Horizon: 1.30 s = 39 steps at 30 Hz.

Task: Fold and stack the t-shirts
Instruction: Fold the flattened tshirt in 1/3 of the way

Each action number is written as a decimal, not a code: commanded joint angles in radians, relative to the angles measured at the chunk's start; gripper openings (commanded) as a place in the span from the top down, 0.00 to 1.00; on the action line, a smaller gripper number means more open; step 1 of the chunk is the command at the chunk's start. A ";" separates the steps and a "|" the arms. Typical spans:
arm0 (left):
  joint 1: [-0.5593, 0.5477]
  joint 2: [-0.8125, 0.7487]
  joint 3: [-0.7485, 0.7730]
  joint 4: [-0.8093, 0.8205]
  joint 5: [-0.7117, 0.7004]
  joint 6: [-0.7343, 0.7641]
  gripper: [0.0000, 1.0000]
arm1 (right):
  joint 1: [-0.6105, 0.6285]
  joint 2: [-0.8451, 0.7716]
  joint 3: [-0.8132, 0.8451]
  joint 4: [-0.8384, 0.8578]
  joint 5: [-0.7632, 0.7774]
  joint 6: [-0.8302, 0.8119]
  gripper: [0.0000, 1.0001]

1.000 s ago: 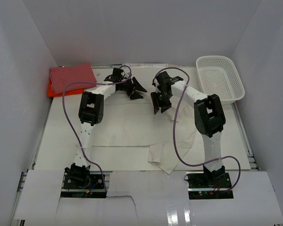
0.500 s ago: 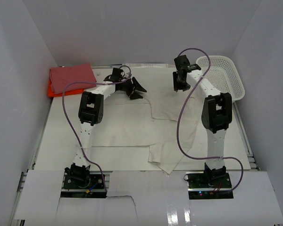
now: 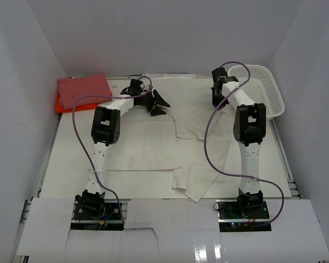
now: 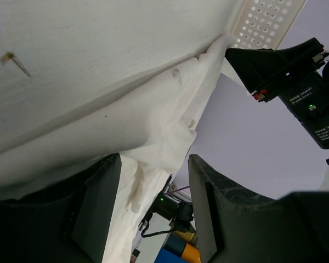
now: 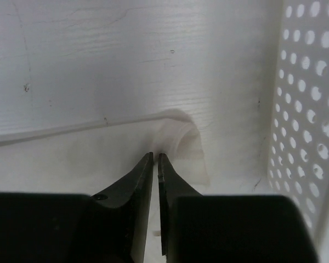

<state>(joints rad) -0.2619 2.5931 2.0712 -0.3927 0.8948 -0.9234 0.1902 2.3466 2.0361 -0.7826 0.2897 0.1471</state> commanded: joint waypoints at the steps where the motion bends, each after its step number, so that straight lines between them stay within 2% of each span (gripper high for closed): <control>1: 0.013 0.030 0.009 -0.041 -0.063 0.026 0.36 | 0.005 0.029 0.058 0.009 -0.001 0.003 0.87; 3: 0.013 0.025 0.006 -0.041 -0.063 0.024 0.36 | -0.003 0.043 0.055 0.011 -0.006 0.008 0.92; 18: 0.036 -0.030 -0.080 -0.100 -0.092 0.095 0.36 | -0.104 0.134 0.148 0.017 -0.092 -0.006 0.91; 20: 0.043 -0.031 -0.082 -0.100 -0.092 0.095 0.36 | -0.106 0.132 0.153 0.026 -0.130 -0.004 0.87; 21: 0.041 -0.030 -0.079 -0.100 -0.092 0.093 0.36 | -0.106 0.128 0.150 0.034 -0.144 -0.001 0.77; 24: 0.043 -0.024 -0.060 -0.100 -0.091 0.087 0.36 | -0.106 0.073 0.121 0.084 -0.199 0.011 0.64; 27: 0.044 -0.018 -0.023 -0.107 -0.079 0.078 0.36 | -0.106 -0.015 0.066 0.127 -0.234 0.025 0.61; 33: 0.044 -0.033 0.075 -0.124 -0.054 0.035 0.35 | -0.084 -0.230 -0.134 0.160 -0.279 0.042 0.59; 39: 0.020 -0.068 0.106 -0.115 -0.040 0.009 0.35 | -0.043 -0.435 -0.421 0.220 -0.322 0.042 0.60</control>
<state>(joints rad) -0.2268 2.5771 2.1479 -0.4999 0.8551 -0.9028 0.1215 1.9755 1.6947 -0.6090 0.0093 0.1806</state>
